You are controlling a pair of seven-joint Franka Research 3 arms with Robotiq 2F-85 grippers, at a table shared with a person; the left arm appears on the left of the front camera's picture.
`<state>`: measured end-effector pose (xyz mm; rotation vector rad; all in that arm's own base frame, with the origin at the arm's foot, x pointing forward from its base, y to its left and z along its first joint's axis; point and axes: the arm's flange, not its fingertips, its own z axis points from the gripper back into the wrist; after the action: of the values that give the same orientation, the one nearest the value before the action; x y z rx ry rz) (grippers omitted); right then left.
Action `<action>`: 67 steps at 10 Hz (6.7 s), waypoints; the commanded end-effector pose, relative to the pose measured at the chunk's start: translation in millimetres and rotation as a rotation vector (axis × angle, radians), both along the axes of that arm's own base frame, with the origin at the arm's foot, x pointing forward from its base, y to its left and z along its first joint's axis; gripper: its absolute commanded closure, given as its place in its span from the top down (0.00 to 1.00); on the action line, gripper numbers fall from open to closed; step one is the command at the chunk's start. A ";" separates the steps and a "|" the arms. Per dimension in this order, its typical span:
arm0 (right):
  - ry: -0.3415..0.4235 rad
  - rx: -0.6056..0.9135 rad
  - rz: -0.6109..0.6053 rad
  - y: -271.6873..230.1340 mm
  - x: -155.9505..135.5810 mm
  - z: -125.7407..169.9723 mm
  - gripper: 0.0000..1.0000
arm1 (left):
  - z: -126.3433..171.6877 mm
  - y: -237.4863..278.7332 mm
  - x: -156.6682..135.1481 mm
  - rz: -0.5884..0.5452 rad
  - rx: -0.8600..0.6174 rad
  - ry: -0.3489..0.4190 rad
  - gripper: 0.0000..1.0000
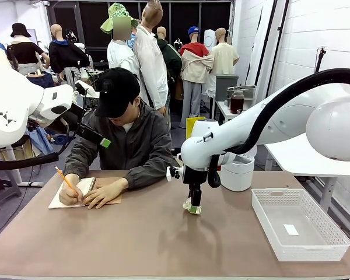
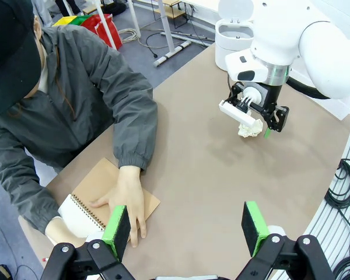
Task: Sort the paper based on its condition.
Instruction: If a person hands you a paper, place it in the Organizing basket , and if it's crumpled, put it in the Trash can.
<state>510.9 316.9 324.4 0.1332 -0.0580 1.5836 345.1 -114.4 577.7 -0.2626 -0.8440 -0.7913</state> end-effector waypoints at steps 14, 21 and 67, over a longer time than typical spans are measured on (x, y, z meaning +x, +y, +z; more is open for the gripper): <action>0.043 -0.012 -0.055 8.6 19.8 -23.1 0.17 | 0.8 1.3 0.2 -0.002 -0.002 0.009 1.00; 0.017 0.067 -0.266 -15.9 30.7 21.8 0.00 | 0.8 1.3 0.2 -0.002 -0.002 0.009 1.00; -0.510 -0.300 -0.867 -128.7 137.5 124.0 1.00 | 0.8 1.3 0.2 -0.002 -0.002 0.009 1.00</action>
<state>648.5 186.7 444.7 -0.4877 -0.2539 0.7410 345.1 -114.2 577.9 -0.2624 -0.8444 -0.7909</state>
